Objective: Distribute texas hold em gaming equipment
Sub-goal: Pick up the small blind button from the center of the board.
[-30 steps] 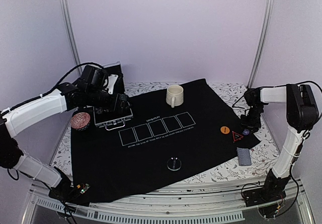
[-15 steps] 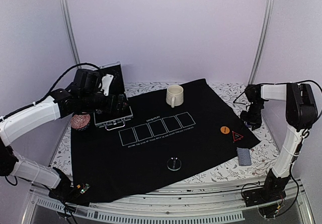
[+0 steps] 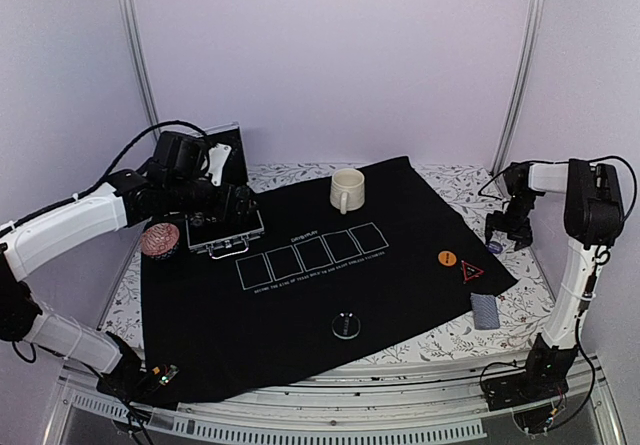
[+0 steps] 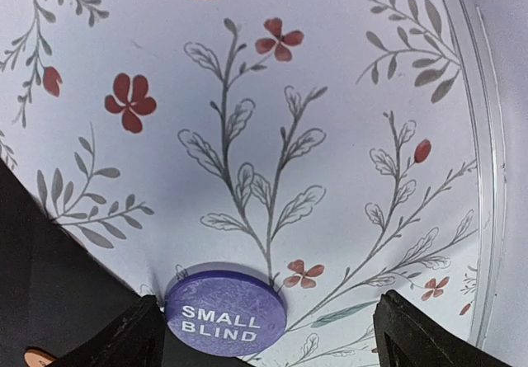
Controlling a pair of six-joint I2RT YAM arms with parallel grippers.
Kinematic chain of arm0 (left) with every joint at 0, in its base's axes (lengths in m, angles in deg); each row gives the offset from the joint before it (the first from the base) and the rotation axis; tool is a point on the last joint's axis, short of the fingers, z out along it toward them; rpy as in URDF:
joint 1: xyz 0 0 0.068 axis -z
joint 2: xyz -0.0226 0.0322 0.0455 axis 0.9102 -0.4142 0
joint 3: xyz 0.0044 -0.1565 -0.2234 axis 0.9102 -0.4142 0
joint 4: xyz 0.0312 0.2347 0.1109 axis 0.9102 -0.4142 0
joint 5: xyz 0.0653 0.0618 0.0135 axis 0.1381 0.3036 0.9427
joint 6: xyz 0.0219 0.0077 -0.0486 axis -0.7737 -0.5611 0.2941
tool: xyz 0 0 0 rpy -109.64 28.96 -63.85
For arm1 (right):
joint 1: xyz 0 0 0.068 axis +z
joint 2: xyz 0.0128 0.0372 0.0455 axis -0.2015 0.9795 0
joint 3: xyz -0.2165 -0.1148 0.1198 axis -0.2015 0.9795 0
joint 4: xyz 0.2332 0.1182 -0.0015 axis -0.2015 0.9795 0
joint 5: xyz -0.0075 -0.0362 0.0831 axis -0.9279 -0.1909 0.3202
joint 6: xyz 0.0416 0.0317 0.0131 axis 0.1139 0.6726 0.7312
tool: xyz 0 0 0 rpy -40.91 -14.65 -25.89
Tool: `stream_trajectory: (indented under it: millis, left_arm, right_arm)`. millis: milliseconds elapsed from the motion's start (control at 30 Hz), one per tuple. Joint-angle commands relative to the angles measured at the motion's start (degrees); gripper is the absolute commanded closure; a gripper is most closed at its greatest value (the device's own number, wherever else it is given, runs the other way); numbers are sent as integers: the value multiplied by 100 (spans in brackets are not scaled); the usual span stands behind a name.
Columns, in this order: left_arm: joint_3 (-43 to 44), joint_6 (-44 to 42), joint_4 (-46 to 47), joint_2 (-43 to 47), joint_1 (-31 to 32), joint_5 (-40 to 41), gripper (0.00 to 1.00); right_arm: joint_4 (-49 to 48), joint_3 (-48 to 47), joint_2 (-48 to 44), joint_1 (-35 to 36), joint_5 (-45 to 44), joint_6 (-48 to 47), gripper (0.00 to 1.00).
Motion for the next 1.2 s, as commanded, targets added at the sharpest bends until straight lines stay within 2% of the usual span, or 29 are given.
stream_trajectory:
  millis: [0,167,467,633,967,1167]
  left_arm:
    - [361,-175,-203,-1,-74,161,2]
    - [305,-68,-111,99,-75,14,2]
    - [366,69,-110,150,-72,-98,2]
    - [430,67,-196,264,-74,-67,2]
    - [446,-152,-481,657,-75,221,2]
    - [401,-190,-472,759,-75,278,2]
  right_arm:
    - [56,-176,251,7,403,-154,12]
    - [272,-129,298,55,157,-224,22]
    - [-29,274,188,7,558,-519,47]
    - [5,271,173,7,538,-490,50]
    - [175,184,106,11,515,-385,47]
    - [103,298,123,7,507,-276,51]
